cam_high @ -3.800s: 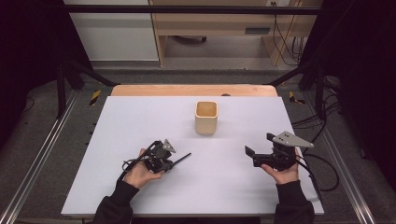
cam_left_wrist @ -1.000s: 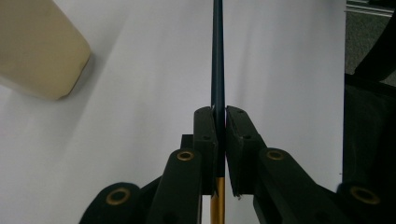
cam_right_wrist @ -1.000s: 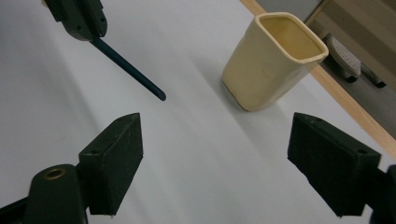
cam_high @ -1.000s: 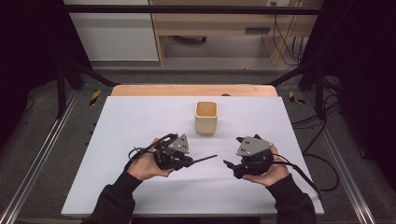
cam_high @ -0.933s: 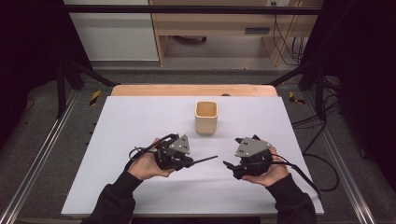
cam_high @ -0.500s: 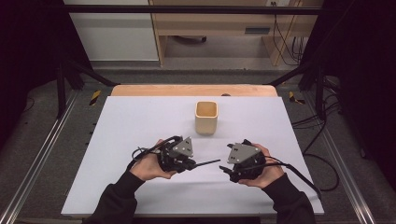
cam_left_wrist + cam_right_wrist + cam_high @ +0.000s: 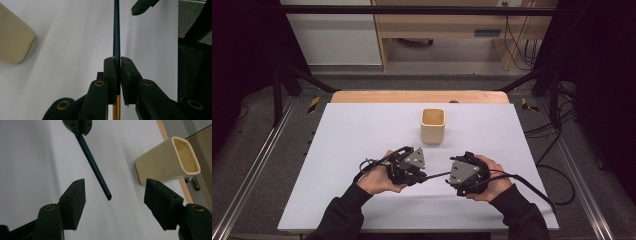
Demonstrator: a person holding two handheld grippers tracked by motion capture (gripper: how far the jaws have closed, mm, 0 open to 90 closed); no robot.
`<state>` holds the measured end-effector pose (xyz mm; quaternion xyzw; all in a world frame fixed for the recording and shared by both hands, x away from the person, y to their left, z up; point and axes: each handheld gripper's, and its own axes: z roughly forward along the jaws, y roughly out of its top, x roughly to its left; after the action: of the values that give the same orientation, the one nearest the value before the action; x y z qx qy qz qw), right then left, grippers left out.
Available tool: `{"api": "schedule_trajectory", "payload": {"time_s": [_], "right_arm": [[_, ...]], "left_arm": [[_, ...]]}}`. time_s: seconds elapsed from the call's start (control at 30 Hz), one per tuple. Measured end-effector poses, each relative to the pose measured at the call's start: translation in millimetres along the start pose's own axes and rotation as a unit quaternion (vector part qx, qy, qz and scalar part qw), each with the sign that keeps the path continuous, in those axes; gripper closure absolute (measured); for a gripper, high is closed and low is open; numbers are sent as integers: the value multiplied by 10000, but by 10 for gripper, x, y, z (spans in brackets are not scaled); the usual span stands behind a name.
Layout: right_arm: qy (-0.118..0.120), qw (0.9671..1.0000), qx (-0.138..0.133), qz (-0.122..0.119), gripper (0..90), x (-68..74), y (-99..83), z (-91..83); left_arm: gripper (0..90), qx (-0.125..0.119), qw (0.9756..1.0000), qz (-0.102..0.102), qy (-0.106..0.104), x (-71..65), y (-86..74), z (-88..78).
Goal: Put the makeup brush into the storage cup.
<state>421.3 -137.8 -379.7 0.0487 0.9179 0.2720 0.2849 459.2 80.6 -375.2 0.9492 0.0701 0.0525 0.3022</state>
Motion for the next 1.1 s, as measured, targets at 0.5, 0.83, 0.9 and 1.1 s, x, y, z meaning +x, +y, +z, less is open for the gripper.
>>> {"api": "schedule_trajectory", "payload": {"time_s": [0.5, 0.83, 0.9, 1.1], "right_arm": [[-16, 9963, 31, -856, 481, 62, 52, 69], [128, 9924, 47, -1221, 576, 99, 71, 126], [159, 9921, 39, -1244, 584, 107, 77, 138], [267, 9906, 100, -1336, 642, 130, 81, 157]], "left_arm": [[827, -15, 9998, -208, -25, -22, 94, 60], [827, -17, 9997, -224, -102, -49, 171, 108], [827, 23, 9997, -186, -122, -53, 185, 110], [827, -32, 9995, -236, -188, -68, 203, 132]]}}
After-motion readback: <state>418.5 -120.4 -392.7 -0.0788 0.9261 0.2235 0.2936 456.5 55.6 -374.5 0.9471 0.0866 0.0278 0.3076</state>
